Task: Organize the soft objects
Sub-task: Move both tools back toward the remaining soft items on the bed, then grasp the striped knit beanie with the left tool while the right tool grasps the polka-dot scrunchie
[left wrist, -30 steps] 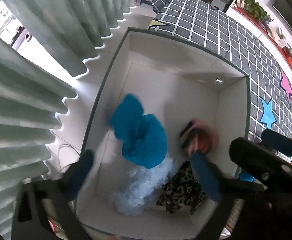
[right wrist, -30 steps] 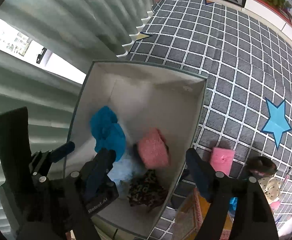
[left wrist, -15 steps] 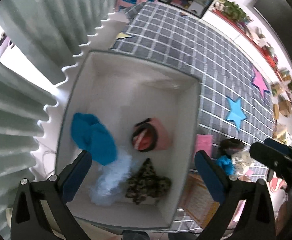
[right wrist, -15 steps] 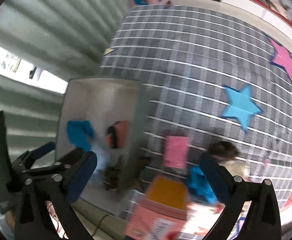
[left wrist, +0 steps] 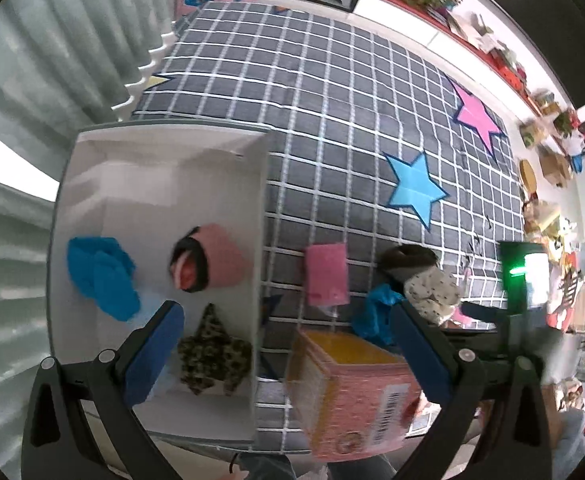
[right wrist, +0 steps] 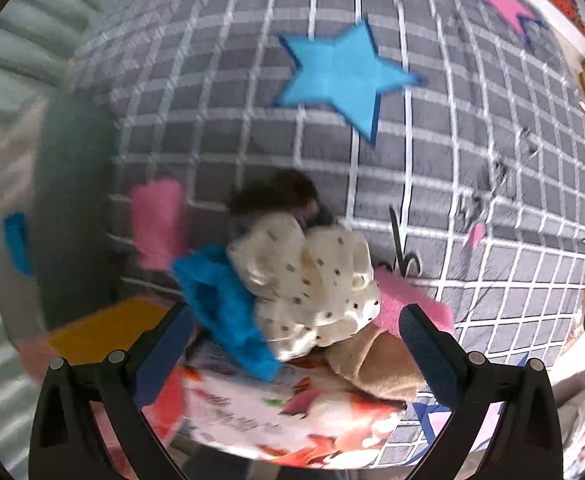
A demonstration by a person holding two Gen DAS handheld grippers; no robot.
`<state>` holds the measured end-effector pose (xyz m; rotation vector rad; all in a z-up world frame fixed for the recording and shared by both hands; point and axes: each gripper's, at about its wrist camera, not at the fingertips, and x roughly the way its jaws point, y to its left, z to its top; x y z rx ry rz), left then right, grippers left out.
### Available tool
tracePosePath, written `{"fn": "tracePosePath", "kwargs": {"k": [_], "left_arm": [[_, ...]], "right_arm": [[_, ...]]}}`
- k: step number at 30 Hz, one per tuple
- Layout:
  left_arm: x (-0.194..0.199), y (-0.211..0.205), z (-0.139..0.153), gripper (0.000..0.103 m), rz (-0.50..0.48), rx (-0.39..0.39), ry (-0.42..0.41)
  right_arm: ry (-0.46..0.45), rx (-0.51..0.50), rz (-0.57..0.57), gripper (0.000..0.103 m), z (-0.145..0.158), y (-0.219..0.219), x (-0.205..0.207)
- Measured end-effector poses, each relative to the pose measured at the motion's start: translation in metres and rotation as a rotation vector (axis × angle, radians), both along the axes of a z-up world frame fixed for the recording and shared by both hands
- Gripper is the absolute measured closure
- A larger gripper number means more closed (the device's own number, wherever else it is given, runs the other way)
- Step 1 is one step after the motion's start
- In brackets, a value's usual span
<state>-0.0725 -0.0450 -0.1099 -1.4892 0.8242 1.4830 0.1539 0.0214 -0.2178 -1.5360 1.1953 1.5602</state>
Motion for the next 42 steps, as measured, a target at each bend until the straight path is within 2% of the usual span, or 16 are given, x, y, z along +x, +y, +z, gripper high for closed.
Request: {"fn": "tracePosePath", "kwargs": {"k": [2, 5, 10, 18, 24, 28, 30, 36, 42], "left_arm": [[0.011, 0.005, 0.000, 0.000, -0.012, -0.008, -0.002], [0.030, 0.015, -0.002, 0.000, -0.033, -0.017, 0.002], [0.064, 0.038, -0.011, 0.000, -0.070, -0.041, -0.006], [0.116, 0.082, -0.039, 0.000, -0.121, -0.106, 0.002], [0.131, 0.103, -0.072, 0.000, -0.088, -0.199, -0.001], [0.133, 0.102, -0.088, 0.000, -0.045, -0.254, -0.011], [0.137, 0.102, -0.094, 0.000, -0.041, -0.273, 0.001], [0.136, 0.100, -0.123, 0.000, 0.053, -0.333, -0.025], [0.130, 0.095, -0.151, 0.000, 0.128, -0.369, -0.017]], "right_arm": [[-0.044, 0.000, 0.029, 0.000, -0.020, -0.002, 0.006], [-0.064, 0.111, 0.004, 0.000, -0.021, 0.011, 0.025], [-0.072, 0.157, -0.225, 0.000, -0.017, 0.052, 0.094], [-0.138, 0.124, -0.424, 0.000, -0.033, 0.073, 0.208], [-0.096, 0.054, -0.503, 0.000, -0.042, 0.078, 0.253], [-0.054, 0.035, -0.498, 0.000, -0.045, 0.080, 0.269], [-0.024, 0.020, -0.493, 0.000, -0.047, 0.076, 0.264], [0.050, -0.021, -0.445, 0.000, -0.041, 0.070, 0.240], [0.135, -0.009, -0.386, 0.000, -0.026, 0.079, 0.201]]}}
